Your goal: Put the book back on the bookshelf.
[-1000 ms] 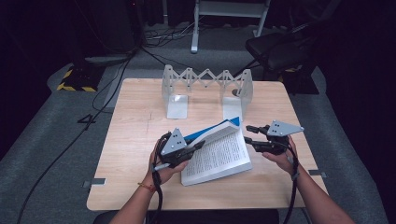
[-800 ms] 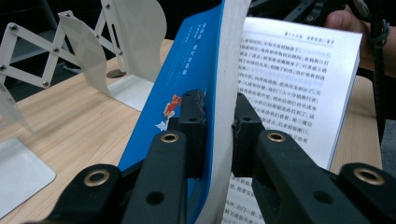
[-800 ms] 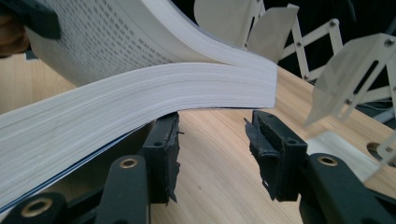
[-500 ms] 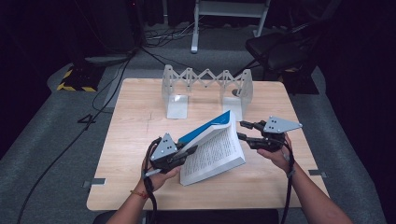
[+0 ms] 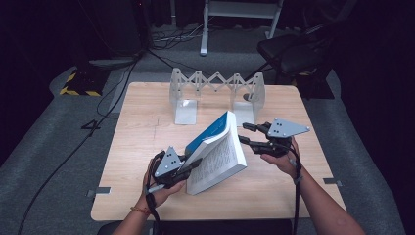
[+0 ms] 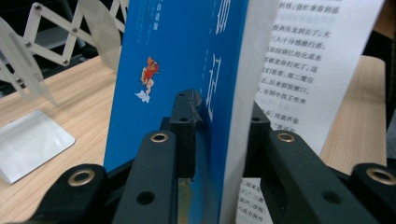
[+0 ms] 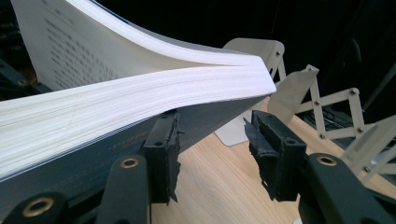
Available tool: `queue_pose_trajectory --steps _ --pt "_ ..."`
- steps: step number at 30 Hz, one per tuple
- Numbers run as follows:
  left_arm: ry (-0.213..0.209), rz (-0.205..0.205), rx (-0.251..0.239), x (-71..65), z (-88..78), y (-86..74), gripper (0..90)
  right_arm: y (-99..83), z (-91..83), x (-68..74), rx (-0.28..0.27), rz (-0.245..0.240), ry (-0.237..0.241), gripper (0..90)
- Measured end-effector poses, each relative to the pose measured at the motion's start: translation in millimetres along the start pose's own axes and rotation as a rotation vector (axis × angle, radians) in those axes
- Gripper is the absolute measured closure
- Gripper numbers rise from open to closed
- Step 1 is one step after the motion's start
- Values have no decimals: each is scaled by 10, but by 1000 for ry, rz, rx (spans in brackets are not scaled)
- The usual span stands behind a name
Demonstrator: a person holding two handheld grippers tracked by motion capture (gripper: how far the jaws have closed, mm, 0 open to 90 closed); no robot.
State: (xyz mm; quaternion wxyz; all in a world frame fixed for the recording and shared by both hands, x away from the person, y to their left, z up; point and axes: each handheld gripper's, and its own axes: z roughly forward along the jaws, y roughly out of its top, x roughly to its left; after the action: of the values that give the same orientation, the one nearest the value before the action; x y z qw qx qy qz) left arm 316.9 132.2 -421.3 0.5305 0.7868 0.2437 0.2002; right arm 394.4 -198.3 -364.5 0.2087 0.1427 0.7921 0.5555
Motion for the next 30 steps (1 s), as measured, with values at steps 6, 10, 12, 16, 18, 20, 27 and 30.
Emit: queue_pose_trajectory --steps 6,10,12,16,18,20,27,30 --pt "-1 -12 1 22 -14 -29 722 133 71 72 -17 -20 15 530" --pt "0 5 10 11 -45 -34 645 174 96 100 -27 -16 36 530" --pt "-7 -1 12 13 -61 -43 621 195 101 125 -39 -12 45 531" --pt "-16 -11 25 -4 -68 -71 602 242 107 155 -45 -8 55 538" --pt "-8 -12 39 -25 -66 -98 565 257 122 160 -45 -1 64 543" --pt "-11 -17 45 -30 -63 -111 528 270 136 174 -48 -2 68 550" --pt "-10 -10 60 -31 -62 -135 490 352 200 254 -40 -25 82 556" --pt "0 -16 45 0 -103 -155 566 367 280 316 -11 -32 114 511"
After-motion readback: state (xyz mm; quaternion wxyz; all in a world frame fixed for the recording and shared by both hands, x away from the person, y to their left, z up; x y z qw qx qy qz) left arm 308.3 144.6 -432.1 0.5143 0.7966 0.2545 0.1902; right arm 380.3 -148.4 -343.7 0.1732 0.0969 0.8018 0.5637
